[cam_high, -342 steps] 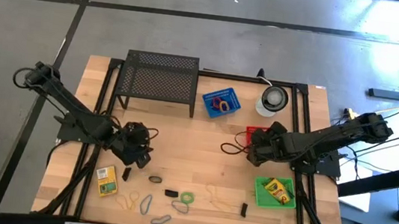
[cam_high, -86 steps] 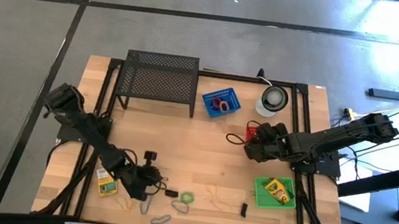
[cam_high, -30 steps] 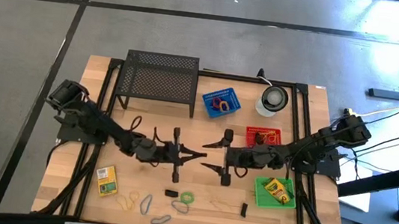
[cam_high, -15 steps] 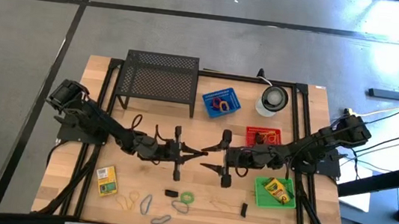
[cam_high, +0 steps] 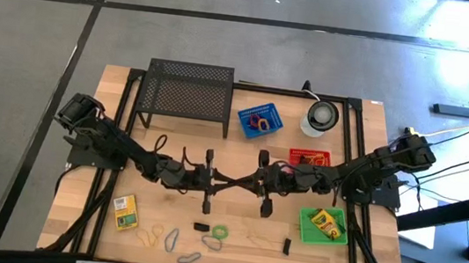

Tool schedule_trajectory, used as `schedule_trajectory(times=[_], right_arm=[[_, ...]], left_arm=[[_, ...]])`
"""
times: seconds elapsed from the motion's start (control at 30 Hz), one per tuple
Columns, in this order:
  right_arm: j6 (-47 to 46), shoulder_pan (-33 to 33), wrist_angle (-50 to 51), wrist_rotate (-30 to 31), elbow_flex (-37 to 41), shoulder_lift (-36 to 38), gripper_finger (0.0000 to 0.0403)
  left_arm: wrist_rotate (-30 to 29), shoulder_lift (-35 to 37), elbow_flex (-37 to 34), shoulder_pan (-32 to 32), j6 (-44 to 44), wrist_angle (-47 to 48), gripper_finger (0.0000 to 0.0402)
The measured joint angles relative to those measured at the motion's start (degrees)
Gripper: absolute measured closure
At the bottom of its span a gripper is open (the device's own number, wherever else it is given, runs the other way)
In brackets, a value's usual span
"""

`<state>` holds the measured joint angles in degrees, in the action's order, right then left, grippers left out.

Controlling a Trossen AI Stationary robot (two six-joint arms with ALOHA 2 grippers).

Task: Pick & Place Office Desk Supplies
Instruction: Put the black arm band into the red bin

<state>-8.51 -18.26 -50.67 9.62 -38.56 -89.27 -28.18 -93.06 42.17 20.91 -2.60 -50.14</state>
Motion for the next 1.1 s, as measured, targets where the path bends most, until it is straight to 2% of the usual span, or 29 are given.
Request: schedule_trajectory(times=[0.1,0.2,0.33,0.43,0.57,0.63,0.8,0.93,1.1], right_arm=[[-0.07,0.09,3.21,-0.04,-0.03,1.01,0.0392],[-0.95,0.46,10.67,0.6,-0.03,4.22,0.0395],[-4.41,0.59,27.36,5.98,-0.03,11.82,0.039],[-10.37,0.54,42.92,7.11,-0.03,18.25,0.0391],[-19.03,0.43,62.76,7.76,-0.03,26.29,0.0391],[-23.26,0.43,72.09,10.08,-0.03,29.0,0.0391],[-37.15,0.46,91.93,14.22,0.11,30.72,0.0391],[-45.16,0.43,94.84,16.14,2.33,29.49,0.0388],[-48.13,0.43,94.77,16.51,4.57,28.15,0.0386]], left_arm=[[-0.18,0.0,0.0,0.0,2.54,0.54,0.0348],[-0.41,0.0,0.0,0.23,4.74,1.78,0.0312],[-0.7,0.04,0.0,0.63,6.93,3.44,0.0268],[-0.88,0.07,0.0,0.85,7.86,5.18,0.0245],[-0.88,0.07,0.0,0.91,8.57,8.19,0.0233],[-0.88,0.07,0.0,0.9,9.89,9.26,0.0231],[-0.81,0.07,0.0,0.9,14.27,13.25,0.0231],[-0.79,0.07,0.0,0.92,18.13,17.41,0.0231],[0.48,0.07,0.0,0.9,24.27,23.31,0.0231]])
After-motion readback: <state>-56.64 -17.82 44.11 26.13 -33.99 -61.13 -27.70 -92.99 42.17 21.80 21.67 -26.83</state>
